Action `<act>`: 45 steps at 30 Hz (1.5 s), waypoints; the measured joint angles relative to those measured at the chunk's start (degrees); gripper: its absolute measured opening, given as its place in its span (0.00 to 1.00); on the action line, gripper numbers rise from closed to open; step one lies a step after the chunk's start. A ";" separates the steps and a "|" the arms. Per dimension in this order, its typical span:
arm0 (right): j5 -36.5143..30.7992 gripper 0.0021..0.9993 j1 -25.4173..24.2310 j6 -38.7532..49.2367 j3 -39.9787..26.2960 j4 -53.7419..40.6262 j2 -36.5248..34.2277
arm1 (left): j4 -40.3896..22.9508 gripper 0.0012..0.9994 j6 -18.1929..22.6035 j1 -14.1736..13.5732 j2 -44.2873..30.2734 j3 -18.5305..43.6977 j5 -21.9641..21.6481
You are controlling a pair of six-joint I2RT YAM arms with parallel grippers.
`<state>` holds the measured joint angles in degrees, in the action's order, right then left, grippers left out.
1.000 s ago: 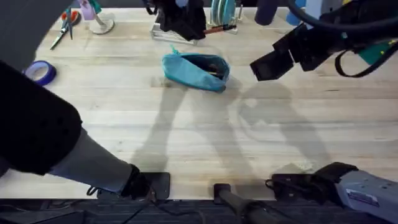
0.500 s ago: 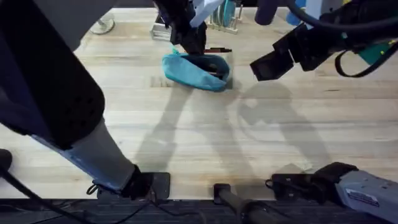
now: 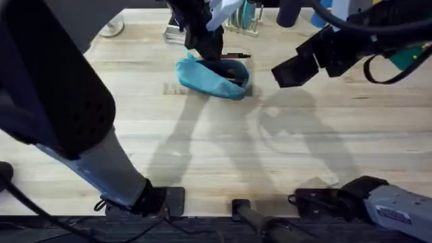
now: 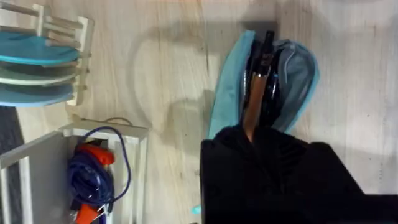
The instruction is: Unzip the bag, pick up the pens from the table one at a time and place them inside, then zip the bag closed.
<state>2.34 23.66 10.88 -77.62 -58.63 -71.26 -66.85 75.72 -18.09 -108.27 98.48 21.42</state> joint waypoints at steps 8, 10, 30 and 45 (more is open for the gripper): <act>0.01 1.00 0.00 -0.01 0.00 0.00 0.00 | -2.23 0.04 0.00 0.00 -1.29 0.00 0.27; 0.01 1.00 0.00 0.01 0.00 0.00 0.00 | -2.21 0.04 0.00 0.00 -1.31 0.00 0.40; 0.01 1.00 0.00 0.00 0.00 0.00 -0.01 | -1.27 0.04 0.00 -0.04 -5.66 0.00 0.26; 0.00 1.00 0.00 0.01 0.00 0.00 0.00 | -3.00 0.04 0.00 -0.07 -5.67 0.00 -0.96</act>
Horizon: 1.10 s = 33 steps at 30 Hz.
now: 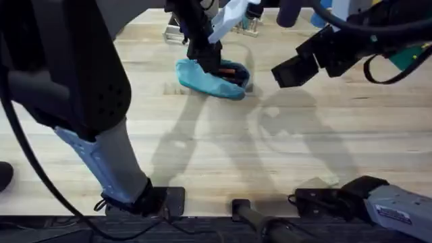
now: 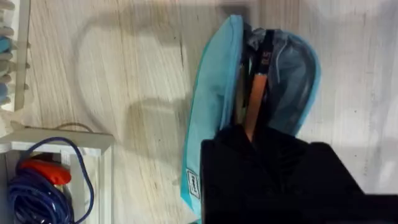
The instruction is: Unzip the bag, pick up the pens from the table one at a time and place them inside, then zip the bag closed.
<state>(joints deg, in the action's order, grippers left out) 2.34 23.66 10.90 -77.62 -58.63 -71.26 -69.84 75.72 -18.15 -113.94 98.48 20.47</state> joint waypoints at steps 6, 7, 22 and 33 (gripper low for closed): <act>-0.01 1.00 0.00 -0.01 0.00 0.00 -0.01 | 0.00 0.04 0.00 -0.14 0.01 0.00 -0.68; 0.01 1.00 0.00 -0.01 0.00 0.00 0.00 | 0.02 0.04 0.00 -0.15 -0.01 0.00 -0.70; 0.01 1.00 0.00 -0.02 0.00 0.00 0.00 | 0.44 1.00 0.39 -0.15 -0.01 0.00 -0.88; 0.01 1.00 0.00 -0.01 0.00 0.00 0.00 | 0.19 1.00 0.39 -0.20 0.00 0.58 -1.07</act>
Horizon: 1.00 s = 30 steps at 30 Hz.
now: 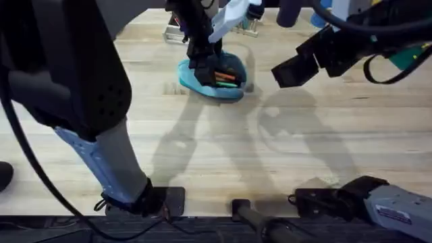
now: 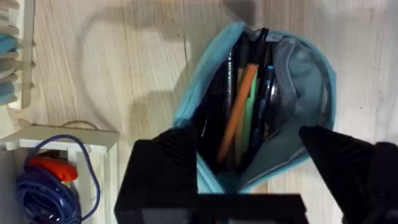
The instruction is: Unzip the bag, pick up the pens from the table one at a time and place them inside, then zip the bag closed.
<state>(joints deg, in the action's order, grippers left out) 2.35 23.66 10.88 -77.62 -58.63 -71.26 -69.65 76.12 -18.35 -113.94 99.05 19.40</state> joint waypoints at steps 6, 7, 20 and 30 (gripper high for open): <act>0.00 1.00 0.00 -0.01 0.00 0.00 0.00 | -1.07 1.00 0.00 -0.11 0.26 2.52 0.01; 0.00 1.00 0.00 0.01 0.00 0.00 0.00 | -1.41 1.00 -0.02 -0.11 0.67 2.57 0.40; -0.02 1.00 0.00 0.01 0.00 0.00 0.00 | -3.42 1.00 -5.81 0.72 11.53 2.97 4.28; -0.02 1.00 0.00 0.01 0.00 0.00 0.00 | -10.90 1.00 -4.20 10.09 14.26 3.03 15.59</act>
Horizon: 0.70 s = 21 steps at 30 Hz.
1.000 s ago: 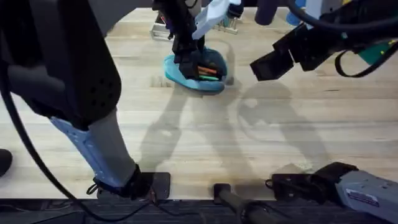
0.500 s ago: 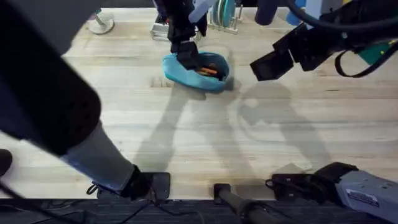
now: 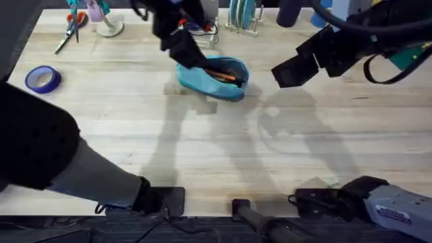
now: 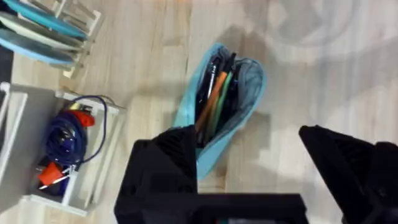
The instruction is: Unzip the bag, pick up the pens from the table one at a time and place them inside, then zip the bag closed.
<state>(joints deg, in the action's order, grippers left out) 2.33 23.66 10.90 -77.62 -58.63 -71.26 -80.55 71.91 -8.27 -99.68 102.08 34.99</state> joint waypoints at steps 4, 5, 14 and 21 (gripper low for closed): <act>0.02 1.00 0.00 0.00 0.00 0.00 -0.02 | -2.61 1.00 3.61 5.26 0.00 0.00 5.37; 0.01 1.00 0.00 -0.01 0.00 0.00 -0.01 | -3.30 1.00 4.48 6.47 0.00 0.00 6.45; 0.01 1.00 0.00 -0.01 0.00 0.00 0.00 | -8.56 1.00 12.82 14.80 0.00 -0.03 13.99; 0.02 1.00 0.00 0.00 0.00 0.00 -0.01 | -8.59 1.00 17.70 19.26 0.00 -4.35 18.56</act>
<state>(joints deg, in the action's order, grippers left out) 2.35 23.66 10.90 -77.62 -58.63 -71.27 -89.14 89.62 11.00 -99.68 97.74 53.55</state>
